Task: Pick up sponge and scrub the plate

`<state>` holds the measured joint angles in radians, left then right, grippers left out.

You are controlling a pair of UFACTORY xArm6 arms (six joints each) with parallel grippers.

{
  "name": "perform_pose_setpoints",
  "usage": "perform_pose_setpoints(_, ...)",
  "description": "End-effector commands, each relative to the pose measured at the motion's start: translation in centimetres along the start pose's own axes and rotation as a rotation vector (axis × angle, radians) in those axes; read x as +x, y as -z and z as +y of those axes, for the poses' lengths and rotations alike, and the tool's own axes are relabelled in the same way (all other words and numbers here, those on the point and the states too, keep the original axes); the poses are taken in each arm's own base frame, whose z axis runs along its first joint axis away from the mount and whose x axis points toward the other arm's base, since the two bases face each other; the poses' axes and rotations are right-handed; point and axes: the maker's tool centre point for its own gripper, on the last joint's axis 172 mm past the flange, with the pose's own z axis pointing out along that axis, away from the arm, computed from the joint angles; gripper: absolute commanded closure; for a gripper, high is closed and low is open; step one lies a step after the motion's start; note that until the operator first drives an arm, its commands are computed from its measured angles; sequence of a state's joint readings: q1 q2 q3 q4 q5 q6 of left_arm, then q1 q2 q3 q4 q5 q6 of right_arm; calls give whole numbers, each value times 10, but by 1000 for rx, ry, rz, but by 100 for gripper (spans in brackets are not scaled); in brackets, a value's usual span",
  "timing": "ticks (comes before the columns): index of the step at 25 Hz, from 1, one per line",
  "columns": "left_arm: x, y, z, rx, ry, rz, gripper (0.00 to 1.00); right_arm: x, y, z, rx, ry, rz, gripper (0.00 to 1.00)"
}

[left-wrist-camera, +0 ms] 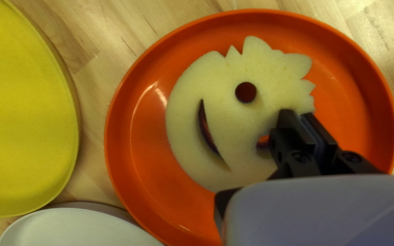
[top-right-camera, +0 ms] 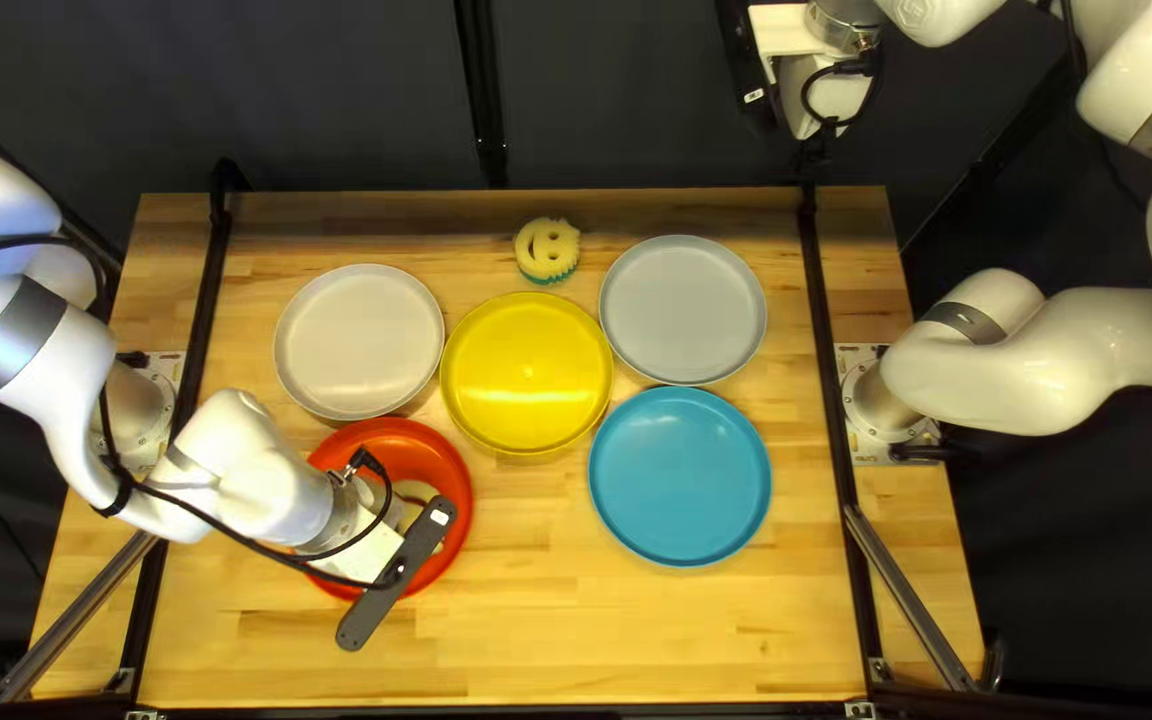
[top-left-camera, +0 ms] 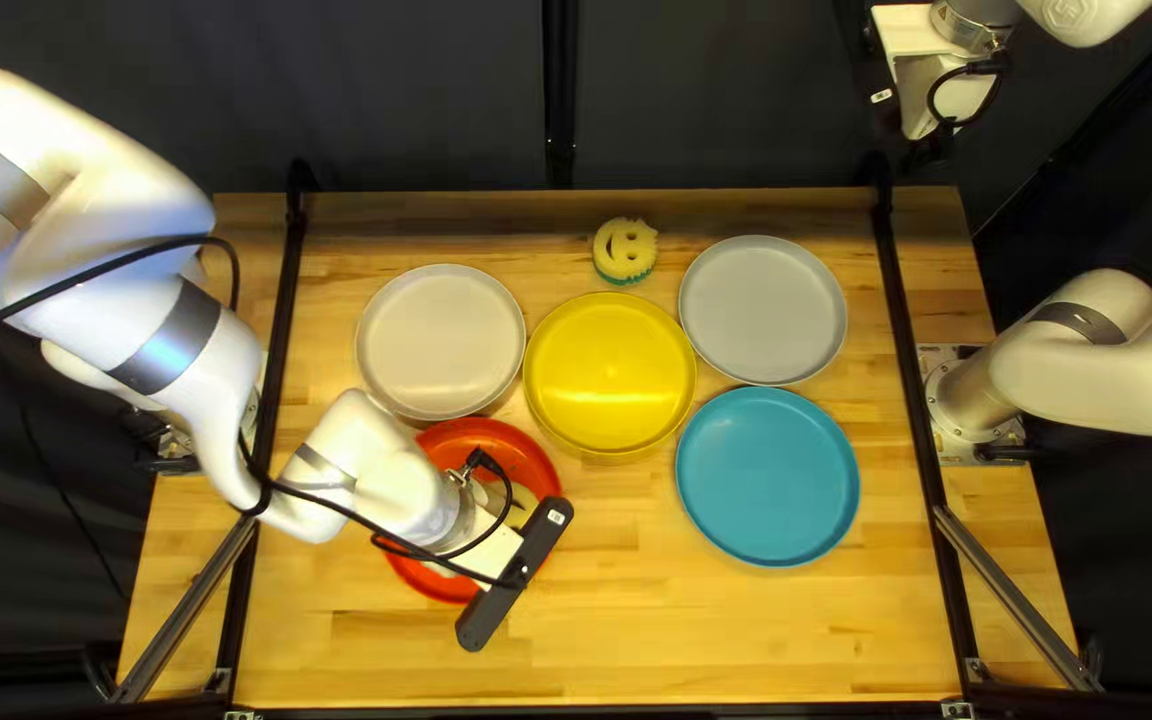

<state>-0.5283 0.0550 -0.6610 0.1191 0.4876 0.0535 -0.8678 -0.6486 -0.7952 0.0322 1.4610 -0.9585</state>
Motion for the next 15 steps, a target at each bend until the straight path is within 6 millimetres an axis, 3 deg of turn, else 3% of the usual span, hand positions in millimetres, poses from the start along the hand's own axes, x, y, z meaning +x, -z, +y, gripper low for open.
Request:
perform_pose_setpoints(1,4,-5,-10,-7,-12,-2,100,0,0,0,0,0,0,0)
perform_pose_setpoints(7,13,-11,-31,-9,-28,8,100,0,0,0,0,0,0,0)
perform_pose_setpoints(10,10,-9,-24,-11,-33,6,100,0,0,0,0,0,0,0)
perform_pose_setpoints(15,-14,-7,1,-26,-27,-10,100,0,0,0,0,0,0,0)
